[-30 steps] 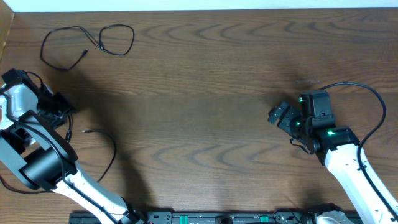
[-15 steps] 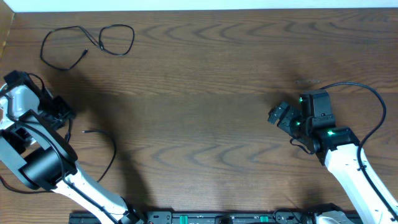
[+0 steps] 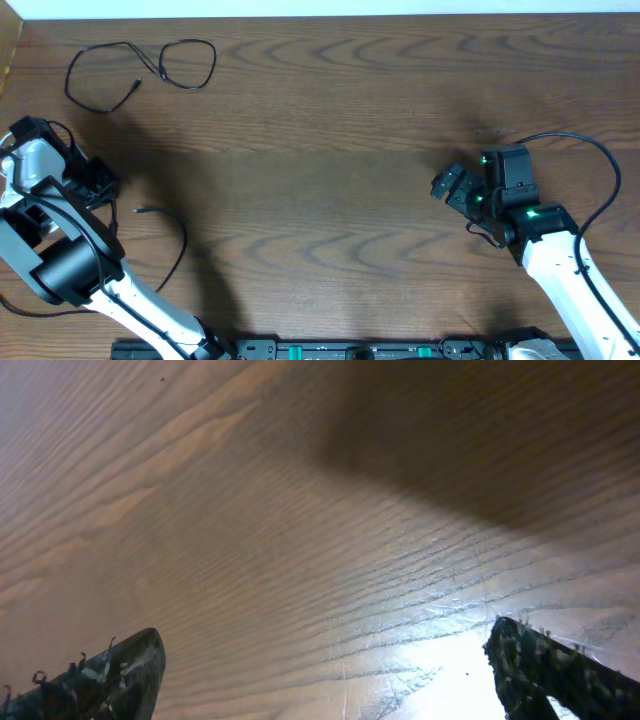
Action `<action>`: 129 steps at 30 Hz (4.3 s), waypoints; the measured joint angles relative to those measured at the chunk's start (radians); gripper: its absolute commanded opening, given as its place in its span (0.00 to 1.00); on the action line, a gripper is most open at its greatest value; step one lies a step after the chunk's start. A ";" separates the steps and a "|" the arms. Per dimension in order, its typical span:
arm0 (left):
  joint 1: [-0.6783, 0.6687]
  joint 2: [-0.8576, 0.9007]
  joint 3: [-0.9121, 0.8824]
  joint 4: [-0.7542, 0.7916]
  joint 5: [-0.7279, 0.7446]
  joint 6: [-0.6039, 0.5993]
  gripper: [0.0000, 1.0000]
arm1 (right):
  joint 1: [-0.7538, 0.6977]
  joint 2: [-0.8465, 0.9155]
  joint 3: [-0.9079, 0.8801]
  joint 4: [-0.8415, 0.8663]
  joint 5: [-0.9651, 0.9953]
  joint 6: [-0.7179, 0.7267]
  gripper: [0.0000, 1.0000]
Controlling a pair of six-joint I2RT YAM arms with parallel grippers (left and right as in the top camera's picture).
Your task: Untangle cables
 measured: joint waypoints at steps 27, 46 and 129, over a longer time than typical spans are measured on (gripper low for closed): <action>0.032 -0.282 0.010 -0.240 -0.137 -0.520 0.07 | 0.000 0.000 0.000 0.000 0.000 0.000 0.99; 0.029 -0.281 -0.027 -0.268 -0.093 -0.618 0.08 | 0.000 0.000 0.000 0.000 0.000 0.000 0.99; 0.045 -0.147 0.578 -0.129 -0.809 -0.259 0.07 | 0.000 0.000 0.000 0.000 0.000 0.000 0.99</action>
